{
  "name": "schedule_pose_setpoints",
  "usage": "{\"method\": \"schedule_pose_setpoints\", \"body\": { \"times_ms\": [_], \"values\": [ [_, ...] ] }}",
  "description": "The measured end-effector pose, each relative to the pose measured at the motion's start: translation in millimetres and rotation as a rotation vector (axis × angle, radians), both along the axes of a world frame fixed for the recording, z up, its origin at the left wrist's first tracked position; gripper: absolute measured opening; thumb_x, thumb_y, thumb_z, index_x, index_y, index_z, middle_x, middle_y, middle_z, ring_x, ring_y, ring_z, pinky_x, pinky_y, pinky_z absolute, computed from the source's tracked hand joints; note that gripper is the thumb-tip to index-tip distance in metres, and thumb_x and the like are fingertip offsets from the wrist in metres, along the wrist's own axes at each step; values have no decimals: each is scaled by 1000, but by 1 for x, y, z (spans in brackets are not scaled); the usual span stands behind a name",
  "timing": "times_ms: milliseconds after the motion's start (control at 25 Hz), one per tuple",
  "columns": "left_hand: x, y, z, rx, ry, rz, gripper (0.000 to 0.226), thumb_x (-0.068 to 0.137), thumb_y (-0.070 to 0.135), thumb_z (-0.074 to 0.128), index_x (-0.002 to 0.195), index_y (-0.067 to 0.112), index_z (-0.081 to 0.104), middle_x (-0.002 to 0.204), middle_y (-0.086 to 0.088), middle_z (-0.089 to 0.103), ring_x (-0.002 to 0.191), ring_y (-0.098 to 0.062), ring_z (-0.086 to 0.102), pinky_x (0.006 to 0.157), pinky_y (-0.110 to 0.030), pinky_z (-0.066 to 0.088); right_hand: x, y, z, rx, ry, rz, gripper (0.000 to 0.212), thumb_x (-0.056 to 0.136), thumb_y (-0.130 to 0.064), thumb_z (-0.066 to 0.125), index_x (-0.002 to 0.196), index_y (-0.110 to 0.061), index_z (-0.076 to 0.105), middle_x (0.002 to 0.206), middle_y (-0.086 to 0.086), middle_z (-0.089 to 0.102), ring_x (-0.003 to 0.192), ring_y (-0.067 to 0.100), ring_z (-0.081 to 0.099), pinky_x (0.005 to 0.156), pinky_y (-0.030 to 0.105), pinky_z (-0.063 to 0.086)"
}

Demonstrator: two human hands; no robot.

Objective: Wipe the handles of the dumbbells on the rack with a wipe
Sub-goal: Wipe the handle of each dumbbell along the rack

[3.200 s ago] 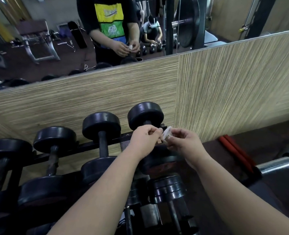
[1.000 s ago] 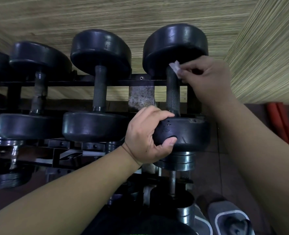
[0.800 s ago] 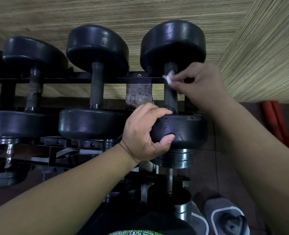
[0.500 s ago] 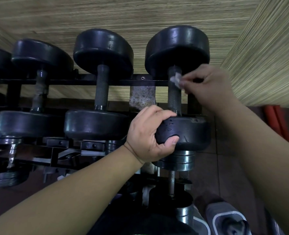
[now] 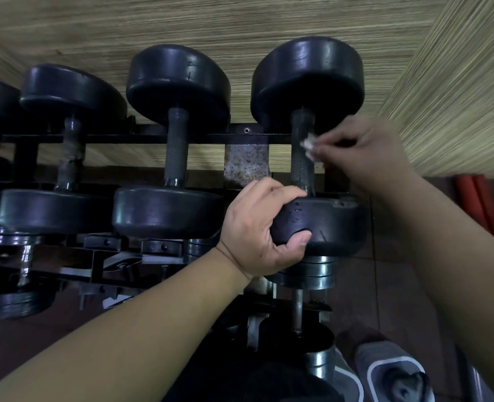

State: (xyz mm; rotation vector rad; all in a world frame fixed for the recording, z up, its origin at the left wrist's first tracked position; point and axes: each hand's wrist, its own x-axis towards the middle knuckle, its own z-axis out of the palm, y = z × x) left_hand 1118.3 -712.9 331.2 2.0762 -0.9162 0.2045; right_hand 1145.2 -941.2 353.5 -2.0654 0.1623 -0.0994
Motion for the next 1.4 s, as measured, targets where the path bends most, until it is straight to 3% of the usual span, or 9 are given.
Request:
{"method": "schedule_pose_setpoints", "body": {
  "times_ms": [80,200,360,480,600,840,1000,1160,1400],
  "values": [
    [0,-1,0,7,-2,0,55,81,44,62,112,-1,74,95,-13,65,87,-27,62,82,-34,51,13,4,0,124,-55,-90,17,82,-6,84,95,-14,78,84,5,71,64,-3,65,60,14,54],
    [0,0,0,3,-15,3,56,82,44,62,112,-1,74,95,-13,64,86,-27,62,82,-34,50,3,1,-3,193,48,-46,14,81,-5,84,92,-11,78,71,-12,74,60,-2,65,59,16,55],
    [0,-1,-1,-7,-12,-4,56,82,44,62,112,-2,74,95,-14,65,87,-27,62,81,-35,50,-20,-1,1,40,137,132,14,77,-11,88,89,-14,80,77,-9,70,66,-3,63,65,8,47],
    [-1,-1,0,-10,-12,-3,55,83,44,61,111,-2,74,95,-13,64,86,-26,61,82,-32,49,1,2,1,9,2,-8,14,80,-13,87,93,-14,81,83,1,70,68,0,63,62,8,47],
    [-1,-2,1,-3,-12,-6,56,83,44,60,110,-3,73,95,-13,64,86,-26,61,81,-32,49,23,7,0,15,-76,-160,13,79,-16,86,92,-15,82,90,8,73,78,15,70,70,25,56],
    [-1,-1,-1,-10,-10,-7,55,83,44,61,112,-1,74,96,-13,64,87,-27,62,80,-38,51,-25,5,11,62,300,98,13,77,-12,89,80,-21,79,78,-12,76,65,-8,66,65,3,48],
    [-1,-2,-1,-10,-17,4,54,83,43,60,111,-2,74,94,-13,64,86,-27,62,79,-38,51,-2,13,12,141,128,-126,13,78,-13,88,83,-20,78,74,-13,72,62,0,64,61,13,51],
    [-3,-1,-2,6,-10,14,54,83,43,60,111,-1,74,95,-13,65,86,-28,62,79,-38,51,24,19,4,7,-31,-253,16,75,-30,89,87,-22,83,86,-1,72,79,14,69,74,25,55],
    [-2,0,-3,-1,-6,-9,52,83,40,61,114,0,72,94,-12,62,85,-27,60,78,-39,51,2,19,11,71,179,-96,10,78,-8,87,78,-14,79,67,-5,70,47,-4,56,53,12,48]
  ]
}}
